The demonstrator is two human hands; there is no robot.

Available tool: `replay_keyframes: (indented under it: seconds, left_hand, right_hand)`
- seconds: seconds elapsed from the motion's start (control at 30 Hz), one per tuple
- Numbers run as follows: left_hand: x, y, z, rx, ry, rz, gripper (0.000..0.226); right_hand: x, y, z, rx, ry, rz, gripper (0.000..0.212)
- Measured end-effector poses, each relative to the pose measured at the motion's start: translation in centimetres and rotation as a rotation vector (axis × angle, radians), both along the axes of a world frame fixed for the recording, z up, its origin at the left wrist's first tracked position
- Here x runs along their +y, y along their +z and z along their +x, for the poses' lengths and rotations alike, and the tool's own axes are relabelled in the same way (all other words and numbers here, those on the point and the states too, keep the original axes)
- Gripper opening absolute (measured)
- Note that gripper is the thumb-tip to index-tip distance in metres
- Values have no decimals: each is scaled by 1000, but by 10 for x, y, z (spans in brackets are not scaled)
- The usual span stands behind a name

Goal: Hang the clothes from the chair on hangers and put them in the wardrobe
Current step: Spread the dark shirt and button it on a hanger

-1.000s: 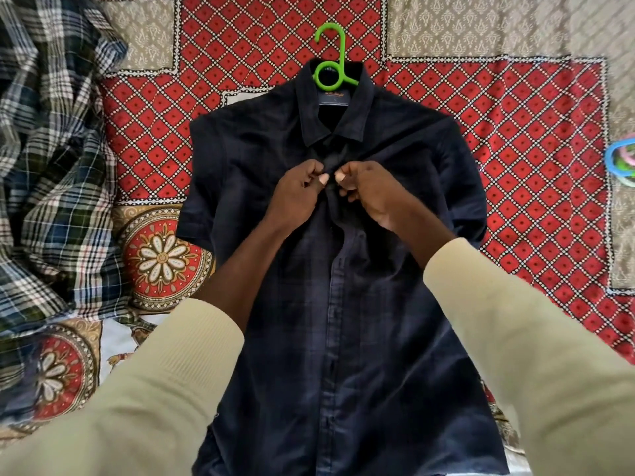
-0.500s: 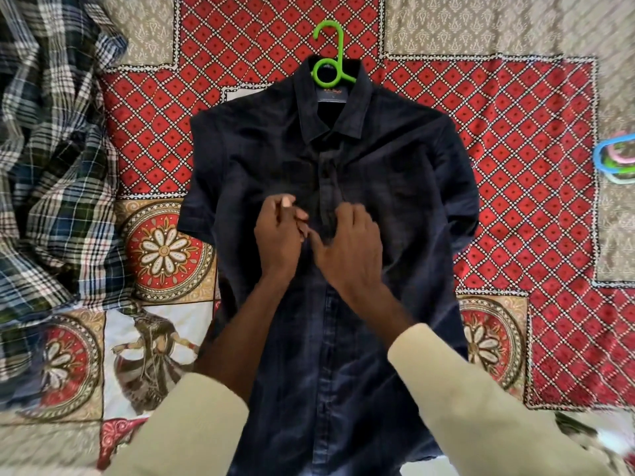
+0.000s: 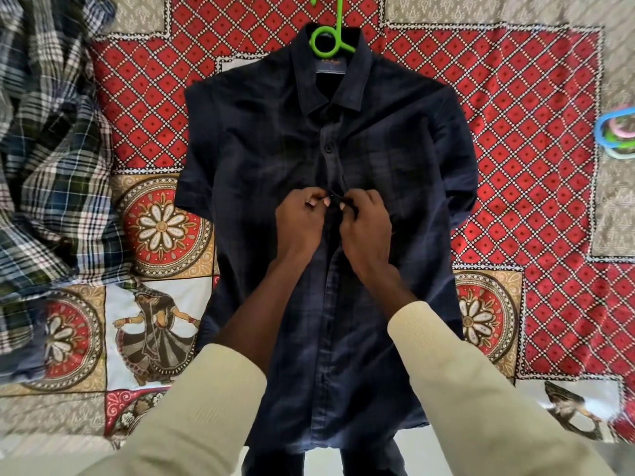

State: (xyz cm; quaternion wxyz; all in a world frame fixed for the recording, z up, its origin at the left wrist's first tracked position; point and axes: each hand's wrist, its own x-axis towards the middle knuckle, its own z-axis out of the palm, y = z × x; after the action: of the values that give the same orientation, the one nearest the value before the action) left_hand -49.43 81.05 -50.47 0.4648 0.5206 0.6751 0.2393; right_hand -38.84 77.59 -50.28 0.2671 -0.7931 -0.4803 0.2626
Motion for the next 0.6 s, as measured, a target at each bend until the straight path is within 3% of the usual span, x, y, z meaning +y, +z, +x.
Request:
replay_keyframes:
  seconds: [0.1,0.23,0.4,0.5,0.6]
  left_hand:
    - [5,-7,3,109,-80,-28,17]
    - [5,-9,8,169,-57,-35,23]
    - [7,0,12,190,-41,-44,24]
    - [10,1,13,227,-71,-89,26]
    - [12,1,13,182,-23,-162,16]
  right_hand:
    - [6,4,-1,-9,24,-82,18]
    - [6,4,-7,-236,128,-50,14]
    - [15,10,-6,-259,245,-142,21]
    - [19,12,3,-82,143,-235,17]
    - [23,15,11,320,-64,-289,11]
